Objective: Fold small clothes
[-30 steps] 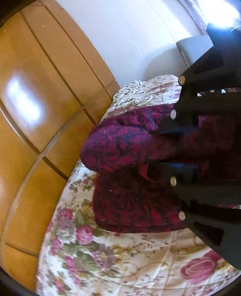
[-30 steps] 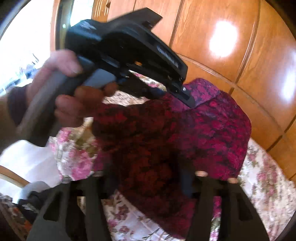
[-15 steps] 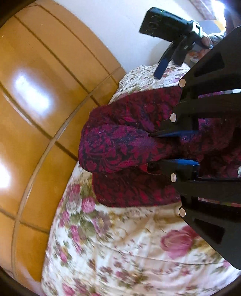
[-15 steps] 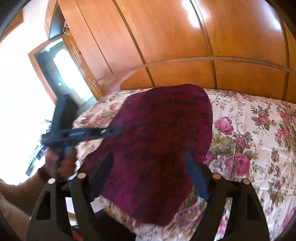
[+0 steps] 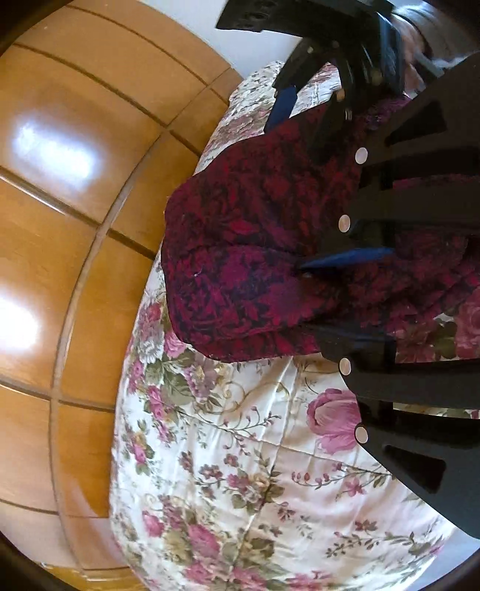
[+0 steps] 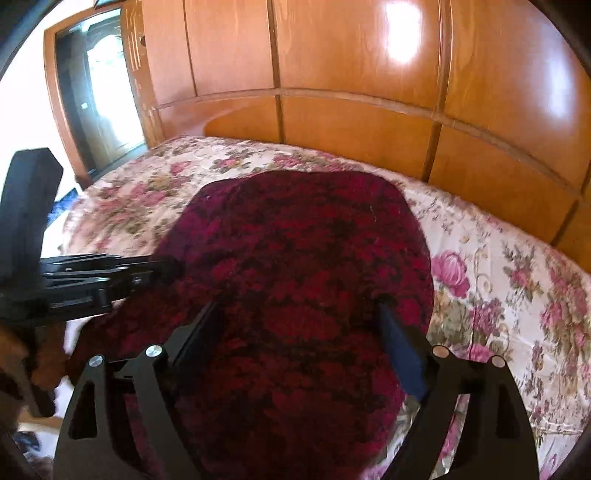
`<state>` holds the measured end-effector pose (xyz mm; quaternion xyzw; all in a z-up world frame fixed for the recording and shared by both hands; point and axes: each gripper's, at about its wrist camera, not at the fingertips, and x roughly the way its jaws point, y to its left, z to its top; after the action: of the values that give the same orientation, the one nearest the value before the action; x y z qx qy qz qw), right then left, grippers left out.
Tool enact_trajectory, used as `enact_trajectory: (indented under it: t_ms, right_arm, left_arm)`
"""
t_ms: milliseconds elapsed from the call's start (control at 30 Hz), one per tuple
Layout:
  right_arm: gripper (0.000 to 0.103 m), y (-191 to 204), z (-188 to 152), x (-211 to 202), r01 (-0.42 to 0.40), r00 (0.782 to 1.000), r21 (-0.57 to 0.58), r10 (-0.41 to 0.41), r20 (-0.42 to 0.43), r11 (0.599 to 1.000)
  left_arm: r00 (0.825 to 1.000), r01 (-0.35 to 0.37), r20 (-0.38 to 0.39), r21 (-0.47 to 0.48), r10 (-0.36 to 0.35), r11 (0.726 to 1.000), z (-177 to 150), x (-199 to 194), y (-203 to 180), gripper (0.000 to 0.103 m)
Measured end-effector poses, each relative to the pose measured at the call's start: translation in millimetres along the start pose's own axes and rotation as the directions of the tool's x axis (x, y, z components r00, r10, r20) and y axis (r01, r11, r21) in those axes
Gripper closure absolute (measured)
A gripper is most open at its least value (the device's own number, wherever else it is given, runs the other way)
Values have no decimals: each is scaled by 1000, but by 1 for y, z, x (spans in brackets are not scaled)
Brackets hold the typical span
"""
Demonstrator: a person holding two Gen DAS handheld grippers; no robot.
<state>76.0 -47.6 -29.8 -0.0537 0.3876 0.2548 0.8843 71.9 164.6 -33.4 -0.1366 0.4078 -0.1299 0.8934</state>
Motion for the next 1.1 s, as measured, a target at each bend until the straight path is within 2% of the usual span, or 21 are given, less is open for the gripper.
enact_trajectory:
  t_ms: [67,167,267,333,433,600,667,700,767,867,933,1100]
  right_arm:
    - [17,-9,14,-11,-44,999,55,43,21,998]
    - [17,-18,40,-10,-8,999,72,5,40,997]
    - [21,-23,64,18,41,999,85,-41,-11,996]
    - [22,-25,71,41,88,995,87,-83,-64,992]
    - [19,-27,67,69,135,984,87,-124,-127,987]
    - [16,-30,61,58,126,990,97,-118,-78,987]
    - [10,-30,57,51,123,992,98,-118,-55,988]
    - [7,-30,56,48,118,993,106,-114,-43,987]
    - [3,-33,53,41,105,994,133,-103,-22,985]
    - [3,-40,48,31,85,996,175,-85,-9,981]
    - [2,-48,42,25,69,997,206,-71,-2,976]
    - [2,-71,21,12,3,1000,270,-6,10,963]
  left_arm:
    - [1000,-9,6,7,9,1000,0,-2,-1,75]
    - [1000,-6,11,11,6,1000,1,-2,-2,75]
    - [998,-55,29,31,54,998,2,-2,-8,63]
    - [997,-77,32,40,76,996,1,-1,-11,62]
    - [993,-112,35,46,110,993,0,0,-13,62]
    - [990,-139,49,66,136,988,-3,-1,-19,62]
    - [987,-158,56,79,154,984,-4,-2,-22,59]
    - [983,-177,63,84,172,981,-5,-3,-23,54]
    - [981,-187,68,86,181,979,-5,-4,-23,52]
    - [981,-186,65,80,181,979,-7,-6,-22,51]
    - [978,-203,70,81,198,976,-8,-6,-22,44]
    - [977,-210,65,86,205,974,-10,-6,-22,43]
